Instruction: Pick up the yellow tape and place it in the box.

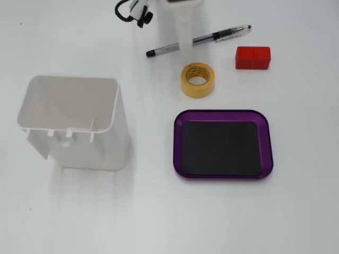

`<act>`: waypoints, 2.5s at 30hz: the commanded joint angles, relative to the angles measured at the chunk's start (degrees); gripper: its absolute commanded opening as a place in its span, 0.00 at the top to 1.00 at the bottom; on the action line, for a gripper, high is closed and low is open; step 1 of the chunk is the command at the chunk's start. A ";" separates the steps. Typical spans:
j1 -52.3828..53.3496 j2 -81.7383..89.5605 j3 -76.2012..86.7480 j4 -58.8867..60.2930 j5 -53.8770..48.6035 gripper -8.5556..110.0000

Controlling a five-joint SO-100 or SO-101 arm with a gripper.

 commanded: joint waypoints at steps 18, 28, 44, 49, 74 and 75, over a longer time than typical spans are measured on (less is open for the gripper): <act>-0.62 -16.96 -2.37 -6.77 0.53 0.81; -0.79 -16.87 -10.90 1.76 0.70 0.81; -3.52 -16.96 -13.36 3.52 0.79 0.81; -7.21 -17.14 -13.27 3.43 0.70 0.81; -6.77 -18.02 -4.04 -8.79 0.00 0.88; -6.77 -17.93 -4.13 -8.79 0.00 0.92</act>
